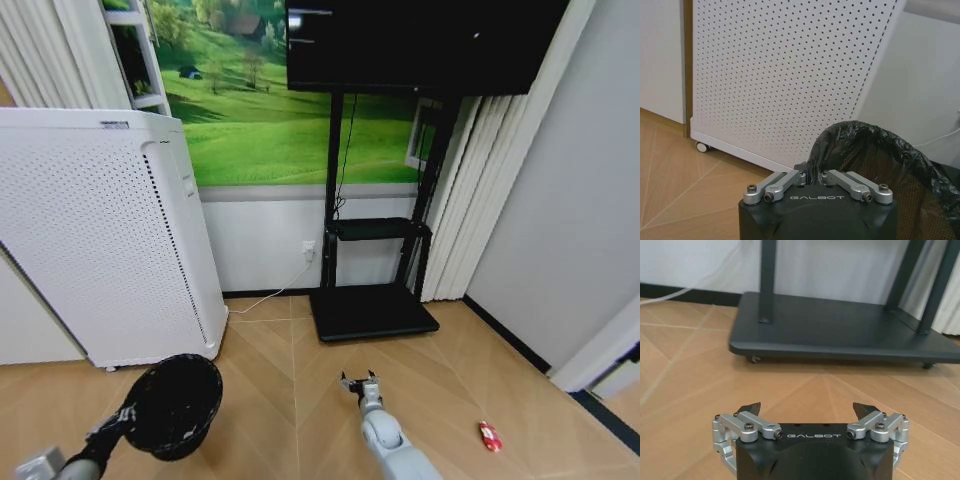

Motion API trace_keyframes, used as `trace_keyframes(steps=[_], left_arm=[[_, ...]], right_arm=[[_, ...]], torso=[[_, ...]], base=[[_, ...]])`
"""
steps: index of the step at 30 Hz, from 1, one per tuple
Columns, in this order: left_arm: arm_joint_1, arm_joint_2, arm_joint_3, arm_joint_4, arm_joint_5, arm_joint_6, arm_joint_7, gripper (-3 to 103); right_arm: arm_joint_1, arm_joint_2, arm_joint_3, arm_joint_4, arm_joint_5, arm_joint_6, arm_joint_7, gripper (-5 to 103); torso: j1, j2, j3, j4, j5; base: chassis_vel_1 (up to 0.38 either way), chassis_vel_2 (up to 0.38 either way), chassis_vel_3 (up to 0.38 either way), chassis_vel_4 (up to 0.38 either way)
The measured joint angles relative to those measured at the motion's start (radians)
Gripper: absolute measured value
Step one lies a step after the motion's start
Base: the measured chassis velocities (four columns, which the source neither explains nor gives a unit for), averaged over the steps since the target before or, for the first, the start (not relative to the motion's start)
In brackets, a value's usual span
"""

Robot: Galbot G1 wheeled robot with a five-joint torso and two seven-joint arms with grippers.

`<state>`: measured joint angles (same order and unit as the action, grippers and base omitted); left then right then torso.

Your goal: Pick up the trash bin and place the garbage on the floor into it.

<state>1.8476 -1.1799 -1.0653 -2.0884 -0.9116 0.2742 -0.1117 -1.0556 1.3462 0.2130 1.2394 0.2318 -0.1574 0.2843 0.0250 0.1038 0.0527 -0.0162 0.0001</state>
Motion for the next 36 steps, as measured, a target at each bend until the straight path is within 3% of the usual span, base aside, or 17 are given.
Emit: trace_keyframes(steps=[6,24,28,30,36], left_arm=[[-0.01,0.0,-0.001,-0.001,-0.011,-0.003,0.003,7],[-0.019,0.006,0.021,-0.044,-0.025,-0.005,-0.007,7],[-0.019,0.003,0.023,-0.047,-0.024,-0.005,-0.007,7],[-0.021,0.003,0.026,-0.041,-0.02,-0.006,-0.006,7],[-0.022,0.002,0.03,-0.037,-0.019,-0.007,-0.006,7]], right_arm=[[-0.031,-0.016,0.031,-0.036,-0.008,0.003,-0.013,100],[0.01,0.021,0.051,-0.249,-0.068,0.03,0.002,103],[0.013,0.021,0.045,-0.266,-0.068,0.029,0.001,95],[0.004,0.019,0.035,-0.271,-0.068,0.025,-0.006,84],[-0.003,0.026,0.033,-0.286,-0.07,0.025,-0.013,68]], torso=[[0.0,0.0,0.0,-0.0003,-0.0001],[0.0,0.0,0.0,0.0,-0.0001],[0.0,0.0,0.0,0.0,-0.0001],[0.0,0.0,0.0,0.0,-0.0001],[0.0,0.0,0.0,0.0001,0.0]], base=[[0.0,0.0,0.0,0.0],[0.0,0.0,0.0,0.0],[0.0,0.0,0.0,0.0],[0.0,0.0,0.0,0.0],[0.0,0.0,0.0,0.0]])
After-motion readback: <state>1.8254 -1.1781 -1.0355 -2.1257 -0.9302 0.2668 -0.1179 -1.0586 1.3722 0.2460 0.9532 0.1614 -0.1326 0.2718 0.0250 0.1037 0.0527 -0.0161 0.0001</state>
